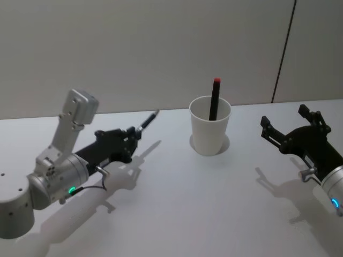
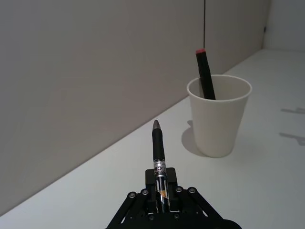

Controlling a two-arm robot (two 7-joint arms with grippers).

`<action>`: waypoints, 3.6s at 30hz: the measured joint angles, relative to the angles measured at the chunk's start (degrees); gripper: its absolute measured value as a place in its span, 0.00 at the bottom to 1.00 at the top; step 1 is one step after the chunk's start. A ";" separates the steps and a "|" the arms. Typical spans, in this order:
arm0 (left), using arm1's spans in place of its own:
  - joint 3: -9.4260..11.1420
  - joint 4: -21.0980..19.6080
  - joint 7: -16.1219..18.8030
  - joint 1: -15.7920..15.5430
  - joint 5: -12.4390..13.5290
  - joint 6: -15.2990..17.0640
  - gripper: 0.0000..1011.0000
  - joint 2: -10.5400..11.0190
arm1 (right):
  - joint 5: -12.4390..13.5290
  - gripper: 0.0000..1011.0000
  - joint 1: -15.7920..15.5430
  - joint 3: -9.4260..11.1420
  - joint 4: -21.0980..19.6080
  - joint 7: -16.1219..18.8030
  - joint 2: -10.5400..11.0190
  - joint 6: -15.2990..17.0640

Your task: Place the pen into the pen holder.

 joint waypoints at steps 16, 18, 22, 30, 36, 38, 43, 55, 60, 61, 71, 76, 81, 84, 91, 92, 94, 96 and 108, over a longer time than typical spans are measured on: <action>-1.62 -3.00 8.32 1.14 -2.63 -9.11 0.14 -0.05 | 0.00 0.99 0.00 0.00 0.00 0.00 0.00 0.00; -1.63 -3.12 8.57 1.01 -2.74 -9.82 0.13 -0.32 | 0.00 0.99 0.00 0.00 0.00 0.00 0.00 0.00; -1.48 -3.33 8.77 0.49 -2.97 -11.78 0.13 -1.35 | 0.00 0.99 0.00 0.00 0.00 0.00 0.00 0.00; -0.76 -3.24 7.66 -0.67 -3.11 -14.34 0.13 -3.48 | 0.00 0.99 0.00 0.00 0.00 0.00 0.00 0.00; -0.11 -2.72 5.45 -1.72 -3.12 -15.65 0.13 -5.14 | 0.00 0.99 0.00 0.00 0.00 0.00 0.00 0.00; 0.13 -2.48 4.55 -2.08 -3.10 -15.93 0.13 -5.67 | 0.00 0.99 0.00 0.00 0.00 0.00 0.00 0.00; 0.72 -1.91 2.36 -2.88 -2.85 -16.33 0.13 -6.83 | 0.00 0.99 0.00 0.00 0.00 0.00 0.00 0.00; 2.06 -1.16 -3.14 -4.06 -1.94 -16.63 0.14 -8.73 | 0.00 0.99 0.00 0.00 0.00 0.00 0.00 0.00; 2.38 -1.15 -4.99 -4.21 -1.79 -16.50 0.13 -9.03 | 0.00 0.99 0.00 0.00 0.00 0.00 0.00 0.00; 2.47 -1.17 -5.54 -4.25 -1.78 -16.42 0.13 -9.11 | 0.00 0.99 0.00 0.00 0.00 0.00 0.00 0.00; 2.90 -1.54 -9.35 -4.49 -2.22 -15.64 0.13 -9.36 | 0.00 0.99 0.00 0.00 0.00 0.00 0.00 0.00; 3.02 -1.73 -10.78 -4.62 -2.47 -15.00 0.13 -9.41 | 0.00 0.99 0.00 0.00 0.00 0.00 0.00 0.00; 3.14 -1.93 -11.80 -4.79 -2.60 -14.22 0.13 -9.46 | 0.00 0.99 0.00 0.00 0.00 0.00 0.00 0.00; 3.19 -2.02 -12.26 -4.86 -2.64 -13.90 0.13 -9.48 | 0.00 0.99 0.00 0.00 0.00 0.00 0.00 0.00; 3.26 -2.14 -12.91 -4.96 -2.71 -13.46 0.14 -9.52 | 0.00 0.99 0.00 0.00 0.00 0.00 0.00 0.00; 3.26 -2.15 -12.96 -4.96 -2.71 -13.43 0.13 -9.52 | 0.00 0.99 0.00 0.00 0.00 0.00 0.00 0.00; 3.28 -2.17 -13.10 -4.98 -2.73 -13.34 0.13 -9.53 | 0.04 0.99 0.00 0.01 -0.01 0.04 -0.01 0.00; 3.29 -2.20 -13.22 -4.99 -2.75 -13.27 0.13 -9.54 | 0.21 0.99 0.00 0.04 -0.05 0.19 0.00 0.01; 3.35 -2.26 -13.56 -5.05 -2.79 -13.01 0.14 -9.56 | 5.75 0.99 -0.72 0.73 -1.28 3.47 0.50 0.02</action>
